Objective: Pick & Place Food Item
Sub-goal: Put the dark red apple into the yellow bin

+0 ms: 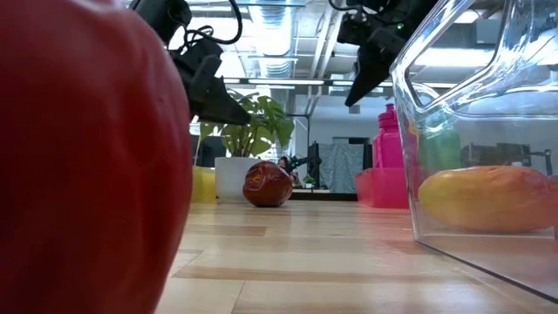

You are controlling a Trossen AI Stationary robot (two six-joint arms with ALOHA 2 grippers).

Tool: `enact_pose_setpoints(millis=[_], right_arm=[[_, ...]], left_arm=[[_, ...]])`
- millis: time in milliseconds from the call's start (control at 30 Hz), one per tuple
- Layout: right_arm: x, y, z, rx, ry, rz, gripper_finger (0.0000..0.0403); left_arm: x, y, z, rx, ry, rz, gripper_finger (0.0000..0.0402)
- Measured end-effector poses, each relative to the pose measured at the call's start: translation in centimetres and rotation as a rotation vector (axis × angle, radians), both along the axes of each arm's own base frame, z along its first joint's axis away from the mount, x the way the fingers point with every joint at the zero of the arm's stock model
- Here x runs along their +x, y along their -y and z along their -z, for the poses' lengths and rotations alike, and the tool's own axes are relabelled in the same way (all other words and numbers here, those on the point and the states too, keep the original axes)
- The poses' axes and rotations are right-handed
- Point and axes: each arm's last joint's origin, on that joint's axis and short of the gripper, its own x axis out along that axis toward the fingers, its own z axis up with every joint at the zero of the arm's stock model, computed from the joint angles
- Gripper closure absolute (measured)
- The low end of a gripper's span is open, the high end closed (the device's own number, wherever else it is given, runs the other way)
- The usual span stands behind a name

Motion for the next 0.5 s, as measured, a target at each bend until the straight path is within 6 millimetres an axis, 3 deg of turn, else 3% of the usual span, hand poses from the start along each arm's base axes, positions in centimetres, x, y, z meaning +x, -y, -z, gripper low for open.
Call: enact_pose_setpoints(millis=[167, 267, 500], right_arm=[[-0.6, -0.4, -0.6, 0.022, 0.038, -0.007, 0.0342], [-1.1, -0.4, -1.5, -0.006, 0.147, -0.008, 0.0349], [-4.3, -1.1, -1.0, -0.050, 0.376, -0.007, 0.0373]], left_arm=[[0.0, 0.1, 0.0, -0.016, -0.001, 0.039, 0.0257], [0.0, 0.1, 0.0, -0.016, 0.001, 0.039, 0.0228], [0.0, 0.1, 0.1, -0.014, -0.007, 0.040, 0.0171]])
